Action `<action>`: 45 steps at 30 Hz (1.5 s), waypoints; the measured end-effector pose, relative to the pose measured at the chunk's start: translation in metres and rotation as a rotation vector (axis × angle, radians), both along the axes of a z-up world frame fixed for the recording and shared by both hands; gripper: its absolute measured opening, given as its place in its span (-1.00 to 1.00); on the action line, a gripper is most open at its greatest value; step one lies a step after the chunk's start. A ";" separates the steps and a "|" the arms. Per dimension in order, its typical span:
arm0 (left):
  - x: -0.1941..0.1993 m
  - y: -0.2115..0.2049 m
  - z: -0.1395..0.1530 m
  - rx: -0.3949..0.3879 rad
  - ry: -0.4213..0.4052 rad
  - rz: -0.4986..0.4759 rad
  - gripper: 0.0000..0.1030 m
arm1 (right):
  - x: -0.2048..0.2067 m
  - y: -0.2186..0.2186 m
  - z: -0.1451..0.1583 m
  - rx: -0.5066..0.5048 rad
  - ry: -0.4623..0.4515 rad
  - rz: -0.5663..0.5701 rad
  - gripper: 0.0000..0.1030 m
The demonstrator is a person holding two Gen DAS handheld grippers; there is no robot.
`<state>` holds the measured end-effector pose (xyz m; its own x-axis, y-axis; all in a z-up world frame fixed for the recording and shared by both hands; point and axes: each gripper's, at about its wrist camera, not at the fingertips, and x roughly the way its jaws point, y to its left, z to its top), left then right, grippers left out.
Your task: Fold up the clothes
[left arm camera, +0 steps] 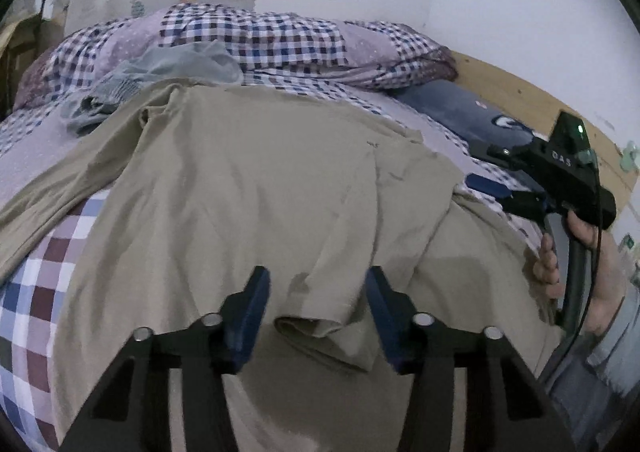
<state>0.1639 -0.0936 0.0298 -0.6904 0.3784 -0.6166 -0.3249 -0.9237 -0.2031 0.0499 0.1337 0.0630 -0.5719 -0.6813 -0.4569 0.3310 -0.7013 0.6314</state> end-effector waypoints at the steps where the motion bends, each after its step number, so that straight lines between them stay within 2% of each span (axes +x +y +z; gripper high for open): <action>1: 0.001 0.004 -0.001 -0.025 0.006 -0.006 -0.13 | 0.001 -0.004 0.000 0.013 0.004 0.016 0.36; 4: 0.005 0.014 -0.003 -0.092 0.021 -0.022 -0.33 | 0.004 -0.017 -0.001 0.048 0.012 0.057 0.36; 6: 0.007 0.017 -0.004 -0.112 0.029 -0.022 -0.60 | 0.005 -0.021 -0.003 0.053 0.007 0.071 0.36; 7: 0.007 0.015 -0.004 -0.108 0.030 -0.015 -0.84 | 0.005 -0.022 -0.004 0.054 0.005 0.075 0.36; 10: 0.000 -0.002 0.000 -0.017 0.014 0.047 -0.93 | 0.005 -0.025 -0.005 0.057 0.003 0.085 0.36; 14: -0.017 -0.046 0.007 0.236 -0.024 0.164 -0.95 | 0.005 -0.028 -0.006 0.066 0.004 0.097 0.36; 16: -0.026 -0.070 0.003 0.388 -0.061 0.226 -0.95 | 0.005 -0.029 -0.006 0.071 0.005 0.100 0.36; 18: -0.033 -0.084 -0.004 0.459 -0.099 0.265 -0.95 | 0.004 -0.029 -0.008 0.075 0.000 0.097 0.36; 22: -0.040 -0.091 -0.020 0.502 -0.194 0.277 -0.95 | 0.004 -0.028 -0.010 0.088 -0.005 0.098 0.36; 27: -0.042 -0.099 -0.033 0.584 -0.274 0.284 -0.79 | 0.003 -0.028 -0.012 0.086 -0.014 0.088 0.36; 29: -0.038 -0.103 -0.037 0.644 -0.298 0.285 -0.50 | 0.003 -0.031 -0.012 0.089 -0.012 0.095 0.36; 33: -0.033 -0.108 -0.041 0.759 -0.327 0.269 -0.15 | 0.007 -0.043 -0.008 0.114 0.015 0.134 0.36; 35: -0.033 -0.110 -0.042 0.810 -0.325 0.263 0.10 | 0.014 -0.055 -0.003 0.155 0.060 0.174 0.36; 37: -0.034 -0.115 -0.042 0.860 -0.323 0.262 0.23 | 0.034 -0.082 0.008 0.248 0.166 0.275 0.36; 41: -0.034 -0.120 -0.044 0.912 -0.324 0.270 0.26 | 0.091 -0.139 0.010 0.401 0.374 0.551 0.31; 44: -0.032 -0.119 -0.044 0.907 -0.329 0.266 0.27 | 0.130 -0.173 -0.007 0.575 0.493 0.673 0.29; 45: -0.032 -0.119 -0.044 0.905 -0.331 0.265 0.31 | 0.135 -0.179 -0.013 0.607 0.504 0.694 0.29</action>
